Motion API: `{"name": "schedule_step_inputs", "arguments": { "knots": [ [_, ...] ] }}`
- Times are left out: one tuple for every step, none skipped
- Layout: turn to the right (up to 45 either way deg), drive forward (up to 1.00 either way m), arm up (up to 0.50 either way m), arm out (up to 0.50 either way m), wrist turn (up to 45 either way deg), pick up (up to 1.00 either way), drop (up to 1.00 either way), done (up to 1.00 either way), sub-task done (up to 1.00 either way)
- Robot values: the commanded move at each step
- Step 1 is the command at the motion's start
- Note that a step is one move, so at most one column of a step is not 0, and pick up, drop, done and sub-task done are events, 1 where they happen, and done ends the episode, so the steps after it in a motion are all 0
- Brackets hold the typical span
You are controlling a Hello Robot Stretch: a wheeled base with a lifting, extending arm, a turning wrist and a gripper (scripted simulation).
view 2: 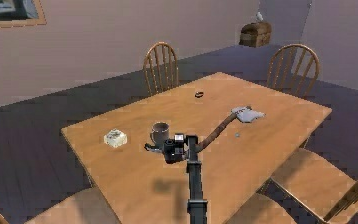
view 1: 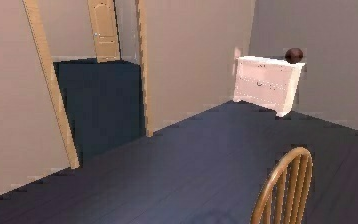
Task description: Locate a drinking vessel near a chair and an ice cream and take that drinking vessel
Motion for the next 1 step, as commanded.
{"name": "schedule_step_inputs", "arguments": {
  "knots": [
    [0.0,0.0,0.0,0.0,0.0,1.0,0.0,0.0,0.0]
  ]
}}
